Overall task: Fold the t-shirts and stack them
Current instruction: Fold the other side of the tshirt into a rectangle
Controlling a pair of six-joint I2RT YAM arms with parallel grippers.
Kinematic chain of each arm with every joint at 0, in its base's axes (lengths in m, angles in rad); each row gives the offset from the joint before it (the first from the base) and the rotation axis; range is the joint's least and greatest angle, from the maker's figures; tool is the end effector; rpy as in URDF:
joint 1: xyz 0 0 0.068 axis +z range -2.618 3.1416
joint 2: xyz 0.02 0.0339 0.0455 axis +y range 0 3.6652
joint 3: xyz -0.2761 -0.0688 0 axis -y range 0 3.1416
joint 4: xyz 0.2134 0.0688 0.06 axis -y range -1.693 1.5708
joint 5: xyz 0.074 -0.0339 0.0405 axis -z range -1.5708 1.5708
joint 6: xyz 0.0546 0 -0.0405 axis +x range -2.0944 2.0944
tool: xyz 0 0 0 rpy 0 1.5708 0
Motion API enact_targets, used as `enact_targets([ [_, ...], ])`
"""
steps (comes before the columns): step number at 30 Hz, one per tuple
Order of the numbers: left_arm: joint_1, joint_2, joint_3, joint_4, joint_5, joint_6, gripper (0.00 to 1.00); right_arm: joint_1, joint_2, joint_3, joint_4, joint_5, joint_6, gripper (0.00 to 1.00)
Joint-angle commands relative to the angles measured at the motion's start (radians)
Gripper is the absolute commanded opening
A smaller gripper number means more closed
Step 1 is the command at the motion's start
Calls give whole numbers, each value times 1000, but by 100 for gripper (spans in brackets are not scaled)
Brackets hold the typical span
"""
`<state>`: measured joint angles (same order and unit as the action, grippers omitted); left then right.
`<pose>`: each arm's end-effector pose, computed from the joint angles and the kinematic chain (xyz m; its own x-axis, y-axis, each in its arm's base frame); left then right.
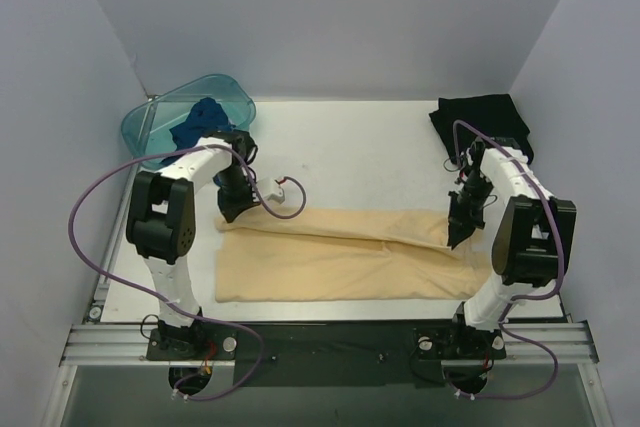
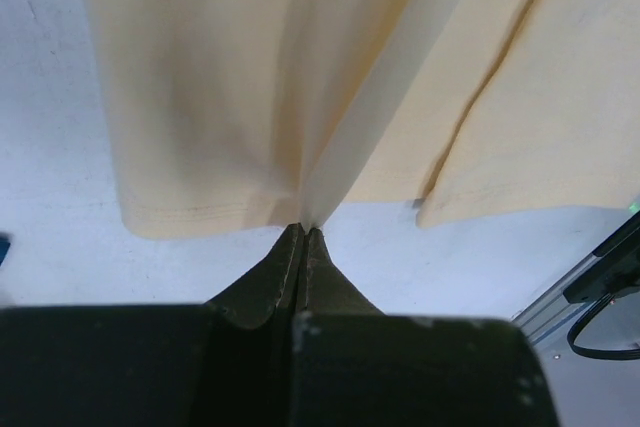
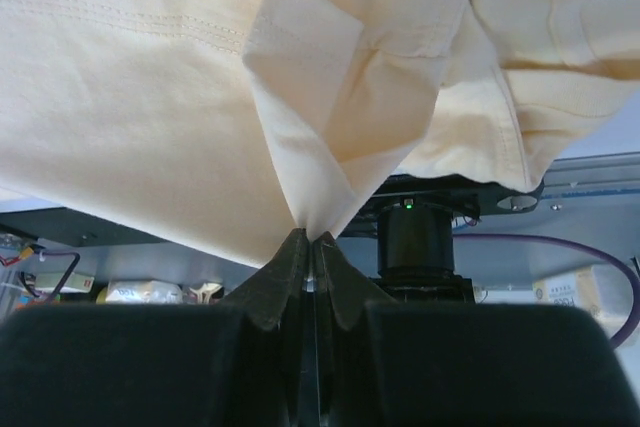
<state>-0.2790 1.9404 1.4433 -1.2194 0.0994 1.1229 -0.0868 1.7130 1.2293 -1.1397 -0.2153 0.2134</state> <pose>0.3035 -0.0926 0.1950 -0.1774 0.9838 -0.0256 0.9700 0.1704 -0.1734 0.2693 -0.0117 0.2135 -0.9520 0.2905 0.0966 0.3044 0.9319 0.1974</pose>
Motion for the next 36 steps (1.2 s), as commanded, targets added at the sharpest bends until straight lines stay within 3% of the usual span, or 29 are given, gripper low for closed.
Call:
enact_targets([
  [1, 3, -35, 25, -20, 2, 23, 0, 10, -18, -27, -134, 36, 17, 0],
  [9, -23, -31, -31, -34, 71, 8, 3, 9, 105, 55, -117, 80, 18, 0],
  [10, -26, -32, -29, -51, 75, 11, 17, 7, 121, 59, -114, 88, 15, 0],
  [12, -28, -34, -21, -101, 91, 28, 36, 2, 138, 56, -106, 85, 14, 11],
  [13, -26, -35, -8, -141, 103, 49, 41, 2, 142, 53, -103, 86, 14, 31],
  [14, -25, -37, 0, -158, 111, 63, 52, 2, 137, 50, -103, 85, 14, 36],
  [16, -25, -38, 44, -212, 126, 74, 57, 1, 120, 61, -103, 100, 15, 42],
  [22, -25, -31, 152, -253, 157, 26, 56, -5, 65, 122, -101, 171, 24, 44],
  [26, -31, -21, 131, -30, 145, -186, 43, -42, 63, 101, -2, 119, 41, 44],
  [29, -45, -20, 118, 121, 161, -294, 42, -122, 82, 73, 82, 48, 58, 44],
  [36, -207, 31, 382, 332, 337, -539, 38, -309, 53, -65, 233, -105, 188, 38],
])
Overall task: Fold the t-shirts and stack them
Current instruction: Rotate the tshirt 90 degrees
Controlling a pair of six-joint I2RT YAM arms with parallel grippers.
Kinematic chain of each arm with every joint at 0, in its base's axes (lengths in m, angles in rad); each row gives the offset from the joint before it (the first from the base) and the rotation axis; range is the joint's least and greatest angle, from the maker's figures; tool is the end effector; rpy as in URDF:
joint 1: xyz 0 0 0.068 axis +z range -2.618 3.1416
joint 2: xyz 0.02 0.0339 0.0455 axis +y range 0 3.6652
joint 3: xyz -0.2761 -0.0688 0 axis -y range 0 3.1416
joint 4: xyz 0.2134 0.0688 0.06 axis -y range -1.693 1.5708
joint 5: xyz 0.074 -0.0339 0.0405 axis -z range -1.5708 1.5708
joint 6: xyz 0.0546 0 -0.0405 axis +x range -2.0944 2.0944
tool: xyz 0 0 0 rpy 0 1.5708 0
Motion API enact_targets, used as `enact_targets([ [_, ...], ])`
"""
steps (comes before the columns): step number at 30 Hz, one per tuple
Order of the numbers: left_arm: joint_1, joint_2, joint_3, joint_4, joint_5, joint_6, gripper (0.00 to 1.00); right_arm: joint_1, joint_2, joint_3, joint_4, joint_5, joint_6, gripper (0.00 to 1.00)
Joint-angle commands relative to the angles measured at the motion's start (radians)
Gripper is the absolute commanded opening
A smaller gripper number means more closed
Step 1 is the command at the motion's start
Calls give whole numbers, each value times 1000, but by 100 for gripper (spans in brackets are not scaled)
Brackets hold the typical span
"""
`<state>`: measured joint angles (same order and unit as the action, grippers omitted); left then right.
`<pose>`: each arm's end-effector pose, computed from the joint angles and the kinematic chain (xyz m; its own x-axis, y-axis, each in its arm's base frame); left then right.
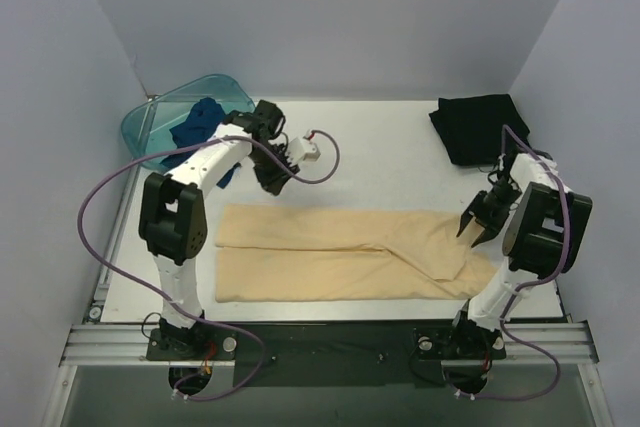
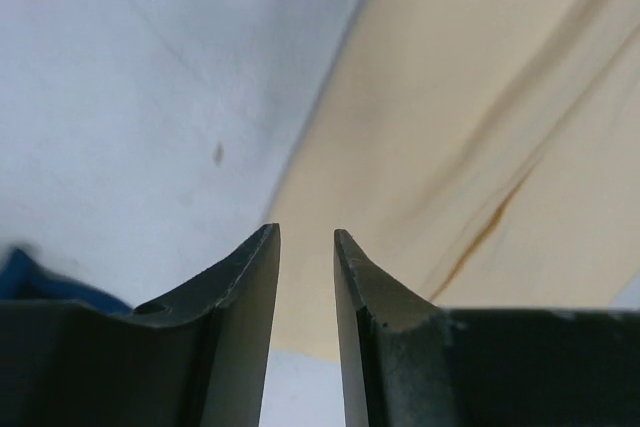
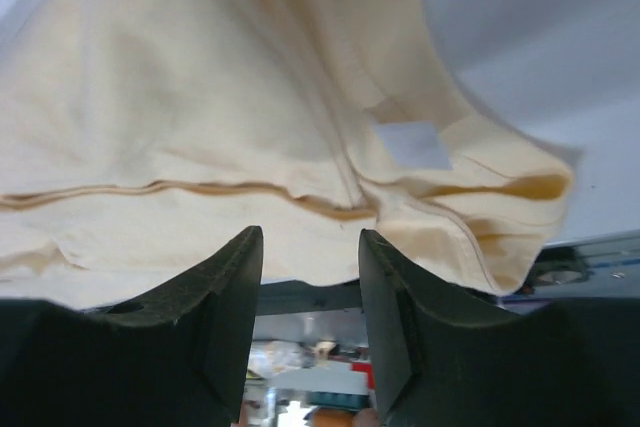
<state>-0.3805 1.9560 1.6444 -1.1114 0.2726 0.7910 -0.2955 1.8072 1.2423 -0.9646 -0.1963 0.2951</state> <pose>0.3324 -0.1488 0.2359 -0.3652 0.8836 -0.2929 0.9304 0.3572 -0.0825 0.2923 -0.0778 0.1909 -0.8337 0.5520 0.0172 0.5439 0.8153 0.1985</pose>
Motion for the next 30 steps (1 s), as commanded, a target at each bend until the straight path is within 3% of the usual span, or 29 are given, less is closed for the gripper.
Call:
enact_targets([
  [1, -145, 46, 204, 243, 186, -237, 36, -123, -66, -117, 73, -149, 125, 38],
  [4, -219, 115, 299, 352, 325, -413, 36, -197, -143, -207, 128, -126, 199, 38],
  [7, -293, 196, 344, 424, 361, -586, 35, -214, -166, -245, 125, -123, 205, 38],
  [11, -302, 172, 225, 528, 329, -706, 37, -214, -170, -261, 144, -125, 202, 39],
  [16, -243, 34, 10, 486, 130, -616, 36, -173, -209, -199, 168, 12, 168, 31],
  [21, -72, -135, -309, 472, -5, -495, 26, -12, -192, -144, 220, 48, 190, 2],
  [26, 69, -232, -504, 492, -153, -360, 24, 7, -79, -150, 303, -54, 294, 0],
  [30, 101, -270, -622, 535, -231, -262, 24, 22, 33, -110, 320, -69, 331, 0],
])
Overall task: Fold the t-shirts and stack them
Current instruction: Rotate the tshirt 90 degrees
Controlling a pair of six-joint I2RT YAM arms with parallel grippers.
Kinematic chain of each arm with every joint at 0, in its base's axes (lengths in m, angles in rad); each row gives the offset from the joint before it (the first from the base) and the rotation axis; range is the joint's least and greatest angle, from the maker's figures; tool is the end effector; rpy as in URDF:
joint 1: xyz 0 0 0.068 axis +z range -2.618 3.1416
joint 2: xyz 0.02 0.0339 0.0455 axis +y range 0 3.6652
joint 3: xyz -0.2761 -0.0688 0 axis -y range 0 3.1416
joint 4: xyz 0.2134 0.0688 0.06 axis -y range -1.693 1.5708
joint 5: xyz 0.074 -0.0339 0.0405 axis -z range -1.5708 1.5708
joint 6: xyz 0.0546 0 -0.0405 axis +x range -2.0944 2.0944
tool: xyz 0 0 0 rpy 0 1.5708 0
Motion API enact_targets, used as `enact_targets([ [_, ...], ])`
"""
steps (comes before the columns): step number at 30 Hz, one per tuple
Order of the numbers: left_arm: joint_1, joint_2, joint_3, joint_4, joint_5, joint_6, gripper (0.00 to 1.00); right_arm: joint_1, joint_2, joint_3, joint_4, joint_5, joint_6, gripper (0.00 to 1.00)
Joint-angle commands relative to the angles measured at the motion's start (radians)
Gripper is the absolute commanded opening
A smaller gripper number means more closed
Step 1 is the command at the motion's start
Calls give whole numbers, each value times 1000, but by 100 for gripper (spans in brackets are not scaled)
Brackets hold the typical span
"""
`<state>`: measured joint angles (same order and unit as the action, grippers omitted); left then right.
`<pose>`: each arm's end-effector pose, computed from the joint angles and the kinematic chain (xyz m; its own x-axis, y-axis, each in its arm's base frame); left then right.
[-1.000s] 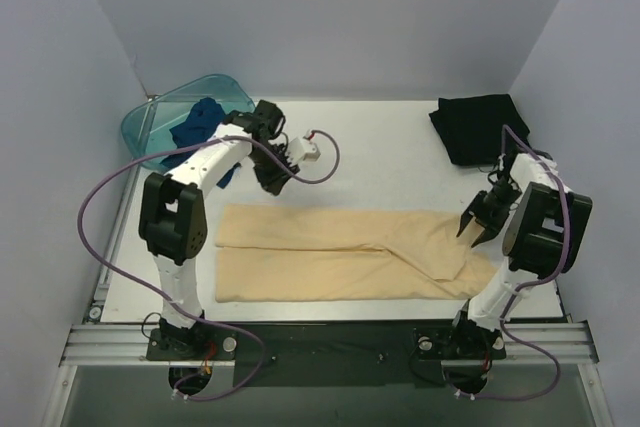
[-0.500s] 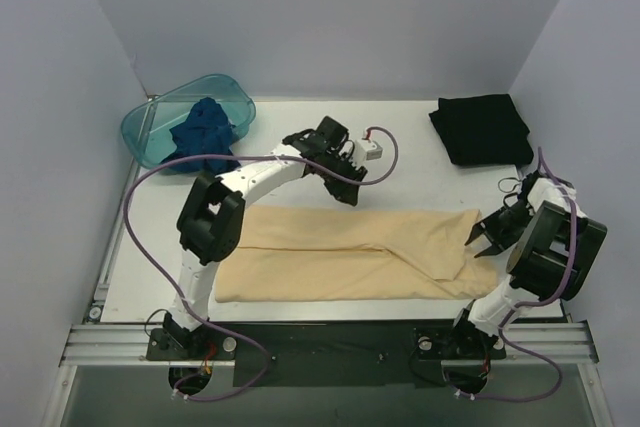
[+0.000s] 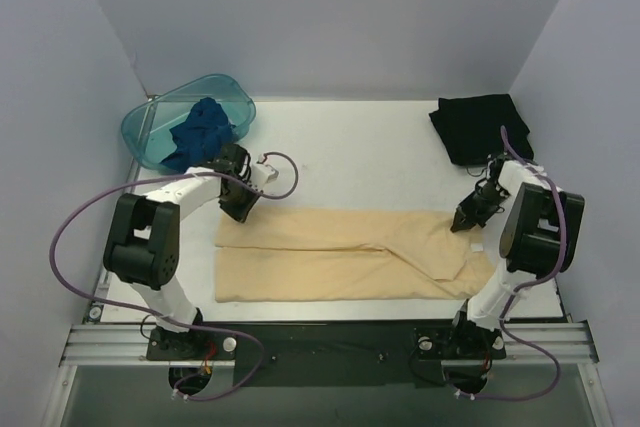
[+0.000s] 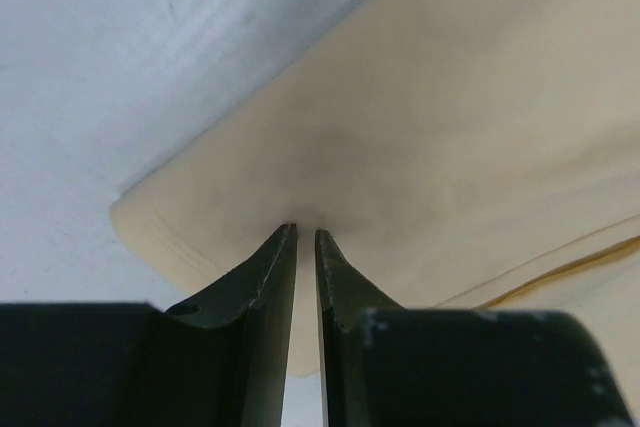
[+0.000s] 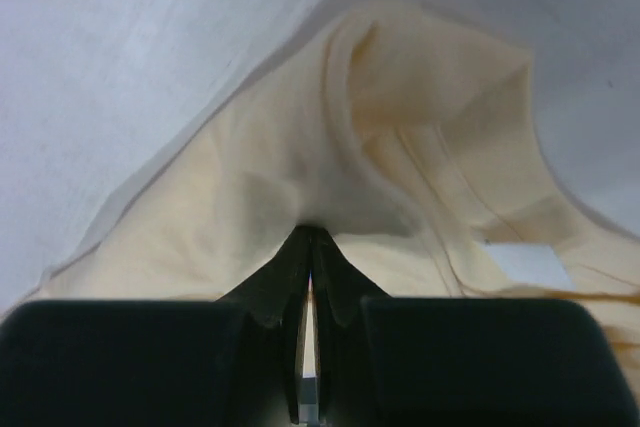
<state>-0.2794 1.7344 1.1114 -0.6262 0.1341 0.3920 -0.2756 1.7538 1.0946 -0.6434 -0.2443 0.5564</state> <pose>0.2996 -0.0936 0.1886 -0.7228 0.6013 -0.3406 0.6385 0.7696 0.0035 0.3013 -0.0715 0.1793 -0.6810 0.7251 -0.1018 0.6619 0.6691 0.3380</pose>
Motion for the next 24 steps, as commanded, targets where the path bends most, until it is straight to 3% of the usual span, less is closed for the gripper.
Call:
enact_targets([
  [1, 0, -61, -110, 55, -96, 146, 24, 16, 122, 66, -2, -20, 77, 0],
  [4, 0, -79, -218, 56, -97, 189, 24, 70, 211, 149, -12, -21, 103, 0],
  [8, 0, -145, -310, -4, -45, 243, 24, 188, 358, 376, -53, -24, 120, 0],
  [16, -26, -314, -332, -393, 208, 427, 29, 381, 731, 1083, -202, -81, 112, 0],
  [20, -4, -352, -217, -495, 312, 387, 33, 403, 728, 1255, -196, -57, 50, 3],
  [24, 19, -342, -121, -512, 331, 352, 34, 395, 572, 1201, -159, 15, -94, 19],
])
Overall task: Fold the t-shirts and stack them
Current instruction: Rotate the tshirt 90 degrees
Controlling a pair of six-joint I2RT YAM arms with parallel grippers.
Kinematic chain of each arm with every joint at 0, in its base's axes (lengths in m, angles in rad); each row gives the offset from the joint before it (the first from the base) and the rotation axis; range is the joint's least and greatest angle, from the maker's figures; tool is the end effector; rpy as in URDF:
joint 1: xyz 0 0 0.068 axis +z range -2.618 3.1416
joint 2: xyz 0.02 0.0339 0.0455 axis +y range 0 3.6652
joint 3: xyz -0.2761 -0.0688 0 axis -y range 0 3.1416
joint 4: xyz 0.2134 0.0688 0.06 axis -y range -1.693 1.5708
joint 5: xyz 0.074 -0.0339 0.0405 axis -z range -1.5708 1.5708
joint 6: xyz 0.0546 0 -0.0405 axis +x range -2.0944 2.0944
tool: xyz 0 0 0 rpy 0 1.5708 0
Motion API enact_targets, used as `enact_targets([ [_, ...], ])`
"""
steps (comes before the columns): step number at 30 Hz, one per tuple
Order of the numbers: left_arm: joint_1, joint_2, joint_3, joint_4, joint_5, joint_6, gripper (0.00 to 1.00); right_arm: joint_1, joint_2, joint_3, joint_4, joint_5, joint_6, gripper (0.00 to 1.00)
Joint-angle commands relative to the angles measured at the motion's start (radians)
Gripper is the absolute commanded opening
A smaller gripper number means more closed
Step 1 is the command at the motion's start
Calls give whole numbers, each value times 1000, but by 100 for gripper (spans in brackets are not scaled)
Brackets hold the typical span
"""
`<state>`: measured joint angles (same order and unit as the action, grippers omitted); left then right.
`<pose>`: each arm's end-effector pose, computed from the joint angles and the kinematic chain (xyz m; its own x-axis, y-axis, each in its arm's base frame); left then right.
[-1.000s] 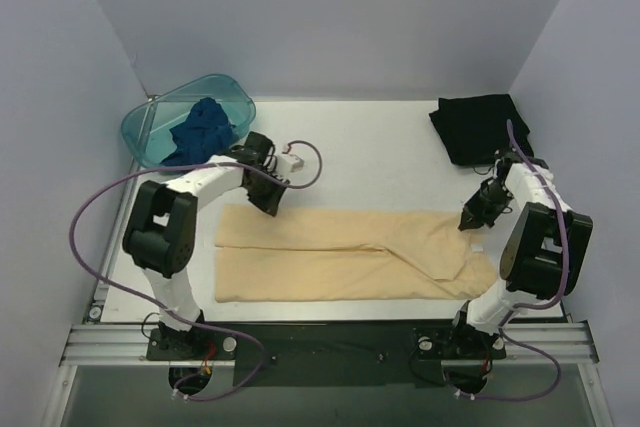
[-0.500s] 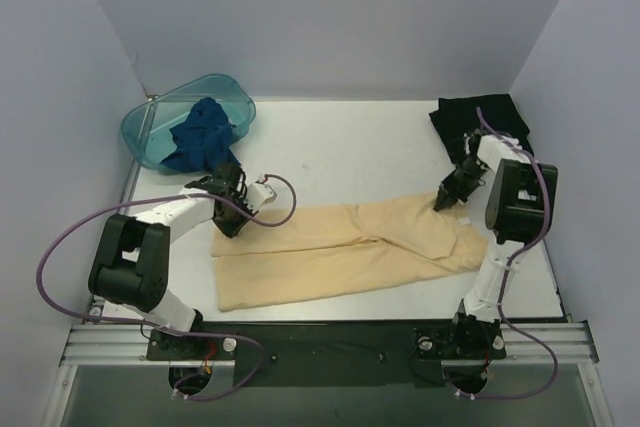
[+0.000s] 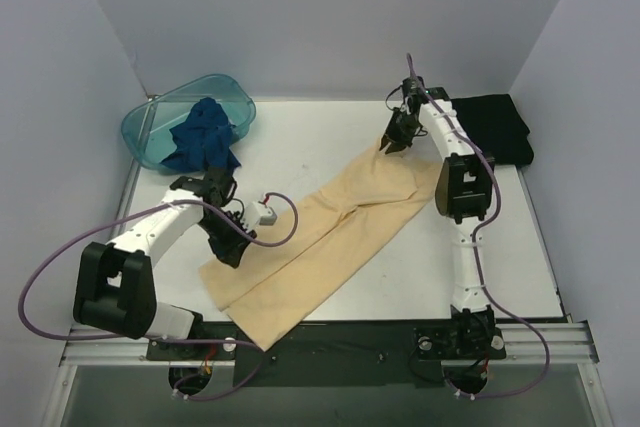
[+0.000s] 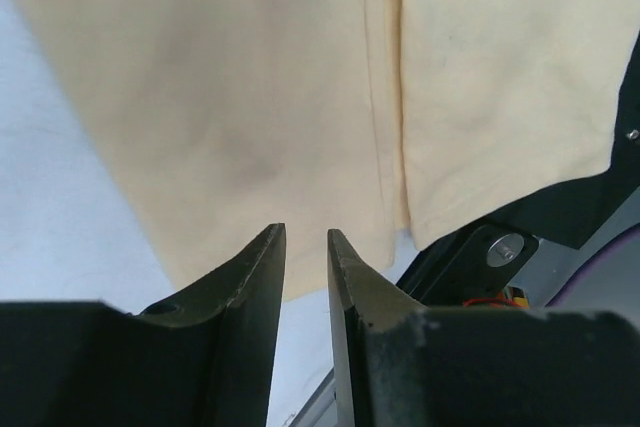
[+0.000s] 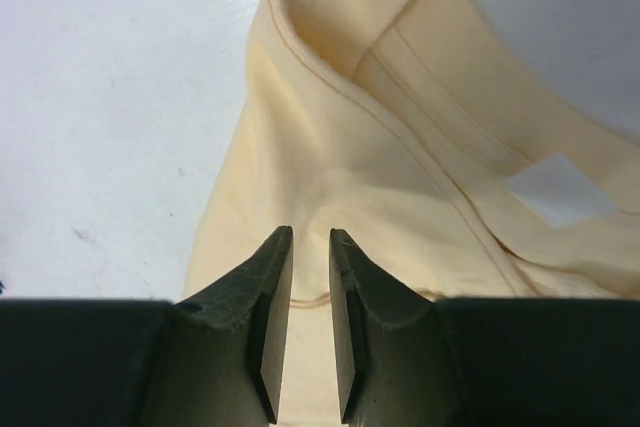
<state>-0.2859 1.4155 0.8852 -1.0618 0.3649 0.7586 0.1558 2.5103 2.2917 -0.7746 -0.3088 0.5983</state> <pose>0.1759 -0.0720 0.2051 -0.5200 0.8226 -0.2300 0.8458 0.4581 -0.2736 0.5240 0.0991 0.1832 -0.8595 0.4082 -0.3078 0.2085 0.8296 0.5179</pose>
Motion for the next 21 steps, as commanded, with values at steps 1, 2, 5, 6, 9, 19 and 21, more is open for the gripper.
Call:
enact_targets([
  [1, 33, -18, 116, -69, 94, -15, 34, -39, -212, -15, -26, 94, -184, 22],
  [2, 48, -9, 116, -50, 79, -13, 34, -42, -279, -79, -26, 129, -208, 25],
  [5, 79, 10, 101, 34, -31, -44, 34, -67, -401, -271, -23, 175, -215, 26],
  [6, 91, 20, 97, 92, -68, -53, 34, -76, -454, -384, -26, 178, -197, 23],
  [9, 120, 48, 67, 195, -165, -67, 33, -146, -528, -593, 0, 128, -74, 1],
  [19, 93, 60, -9, 166, -150, -28, 32, -236, -326, -606, 89, -99, 50, 0],
  [21, 73, 39, -11, 143, -118, -41, 33, -240, -225, -504, 86, -113, 84, 0],
])
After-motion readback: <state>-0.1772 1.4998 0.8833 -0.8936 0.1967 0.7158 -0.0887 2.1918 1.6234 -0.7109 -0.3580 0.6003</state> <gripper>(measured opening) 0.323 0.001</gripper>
